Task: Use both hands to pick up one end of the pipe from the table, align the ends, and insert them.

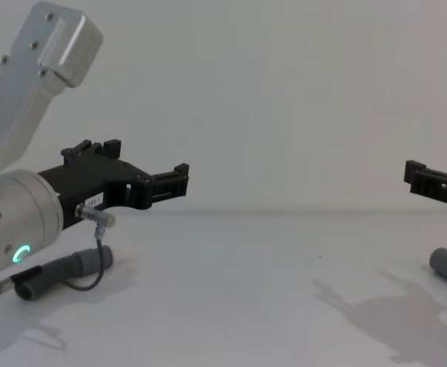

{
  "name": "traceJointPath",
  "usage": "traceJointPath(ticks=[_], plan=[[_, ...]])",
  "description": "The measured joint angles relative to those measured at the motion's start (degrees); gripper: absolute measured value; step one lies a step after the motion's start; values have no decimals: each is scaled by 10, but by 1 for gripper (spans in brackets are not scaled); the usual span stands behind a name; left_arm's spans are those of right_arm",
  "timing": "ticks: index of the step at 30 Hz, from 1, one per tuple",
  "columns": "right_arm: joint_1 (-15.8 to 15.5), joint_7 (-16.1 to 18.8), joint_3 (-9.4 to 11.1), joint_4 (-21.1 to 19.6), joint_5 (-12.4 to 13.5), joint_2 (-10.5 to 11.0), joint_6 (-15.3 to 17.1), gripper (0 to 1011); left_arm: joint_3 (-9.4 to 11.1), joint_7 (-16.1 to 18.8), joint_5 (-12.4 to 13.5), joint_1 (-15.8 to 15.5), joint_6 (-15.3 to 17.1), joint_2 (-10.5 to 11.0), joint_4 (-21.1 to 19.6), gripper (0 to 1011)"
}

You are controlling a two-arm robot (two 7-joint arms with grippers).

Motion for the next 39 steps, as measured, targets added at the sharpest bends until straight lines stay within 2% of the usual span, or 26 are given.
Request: traceJointPath(ticks=[39], plan=[[0,0,0,0,0,0,0,1002,0,0,0,0,0,0,0,1001]])
